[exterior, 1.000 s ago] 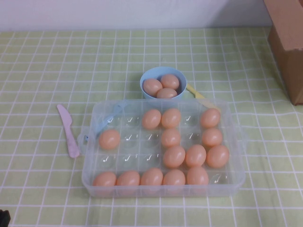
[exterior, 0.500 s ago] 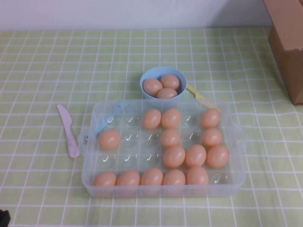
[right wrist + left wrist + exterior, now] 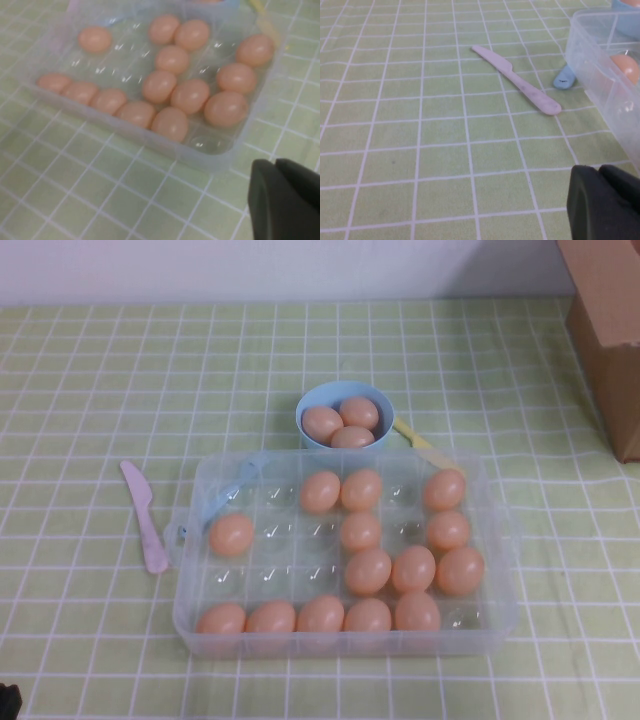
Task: Take an egg out of the egg box
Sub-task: Pick up the egg from the plastic box
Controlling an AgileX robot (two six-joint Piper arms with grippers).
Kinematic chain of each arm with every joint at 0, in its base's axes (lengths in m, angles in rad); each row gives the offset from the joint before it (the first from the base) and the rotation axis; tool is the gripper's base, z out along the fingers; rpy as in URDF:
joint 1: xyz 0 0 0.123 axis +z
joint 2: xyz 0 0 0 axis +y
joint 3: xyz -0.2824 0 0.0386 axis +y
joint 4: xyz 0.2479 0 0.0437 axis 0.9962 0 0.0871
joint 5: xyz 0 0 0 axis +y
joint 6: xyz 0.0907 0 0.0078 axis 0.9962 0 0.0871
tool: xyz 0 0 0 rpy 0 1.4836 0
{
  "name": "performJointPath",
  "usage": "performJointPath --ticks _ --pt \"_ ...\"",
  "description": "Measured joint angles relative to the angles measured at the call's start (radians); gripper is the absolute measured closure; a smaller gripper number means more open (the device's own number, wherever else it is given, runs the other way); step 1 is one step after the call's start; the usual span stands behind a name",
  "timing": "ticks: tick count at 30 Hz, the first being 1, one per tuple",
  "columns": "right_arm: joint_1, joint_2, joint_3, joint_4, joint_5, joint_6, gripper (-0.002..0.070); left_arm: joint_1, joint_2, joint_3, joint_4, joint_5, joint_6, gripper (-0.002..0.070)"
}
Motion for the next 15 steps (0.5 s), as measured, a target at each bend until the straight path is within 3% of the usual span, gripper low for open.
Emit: performJointPath --ticks 8,15 --pt "0.029 0.363 -0.264 -0.075 0.260 -0.218 0.0694 0.000 0.000 0.000 0.000 0.000 0.000 0.0678" --pt "0.242 0.613 -0.451 -0.270 0.252 -0.153 0.0694 0.000 0.000 0.000 0.000 0.000 0.000 0.0678"
